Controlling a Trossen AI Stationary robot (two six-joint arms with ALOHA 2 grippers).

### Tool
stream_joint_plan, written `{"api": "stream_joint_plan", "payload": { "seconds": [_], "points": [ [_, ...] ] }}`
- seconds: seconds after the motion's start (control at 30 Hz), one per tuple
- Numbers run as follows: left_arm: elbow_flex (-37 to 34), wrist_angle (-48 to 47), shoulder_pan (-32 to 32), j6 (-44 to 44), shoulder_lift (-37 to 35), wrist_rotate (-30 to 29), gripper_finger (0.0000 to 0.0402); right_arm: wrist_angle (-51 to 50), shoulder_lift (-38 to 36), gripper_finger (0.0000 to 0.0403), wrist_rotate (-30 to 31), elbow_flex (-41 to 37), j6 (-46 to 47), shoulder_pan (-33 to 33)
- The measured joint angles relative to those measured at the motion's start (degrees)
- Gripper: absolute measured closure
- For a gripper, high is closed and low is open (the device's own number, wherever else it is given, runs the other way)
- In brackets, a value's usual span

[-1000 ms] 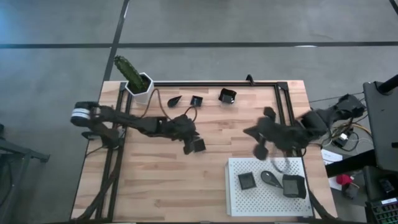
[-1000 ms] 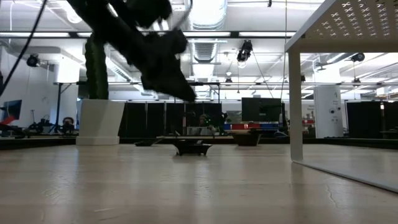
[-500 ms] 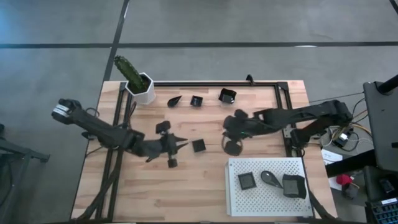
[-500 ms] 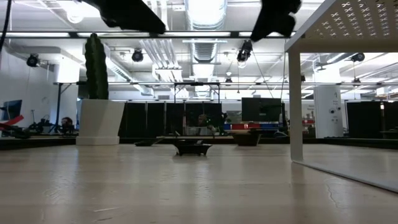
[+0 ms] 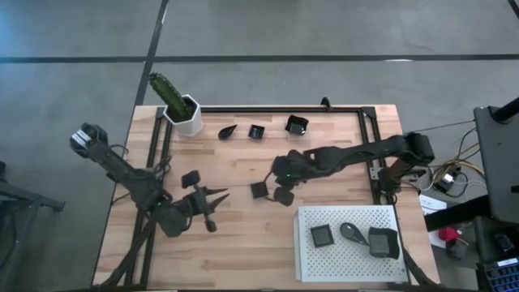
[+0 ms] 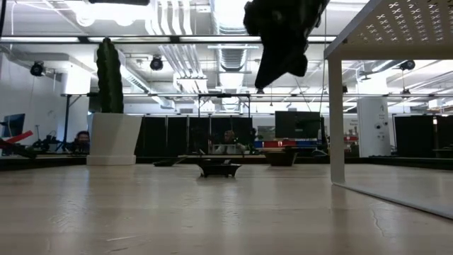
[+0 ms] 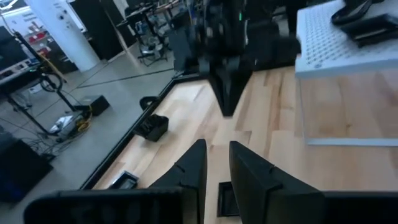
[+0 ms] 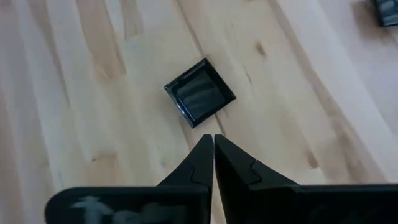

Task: Pick & Place Mini shaped plates
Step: Stack the square plate on top of the other square plates on the shelf

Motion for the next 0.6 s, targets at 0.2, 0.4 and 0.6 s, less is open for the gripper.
{"api": "stream_joint_plan", "payload": {
  "seconds": [0.2,0.4,0.6],
  "points": [
    [0.0,0.0,-1.1,0.0,-1.0,-0.2,0.0337,0.1,5.7,0.0345,-0.1,1.9,2.9,-0.9],
    [0.0,-0.1,-1.1,0.0,-1.0,-0.2,0.0339,0.4,10.5,0.0297,-1.9,3.4,8.8,-2.9],
    [0.0,-0.1,-1.2,0.0,-1.0,-0.2,0.0339,3.5,14.7,0.0274,-6.3,3.8,11.3,-5.5]
  ]
}}
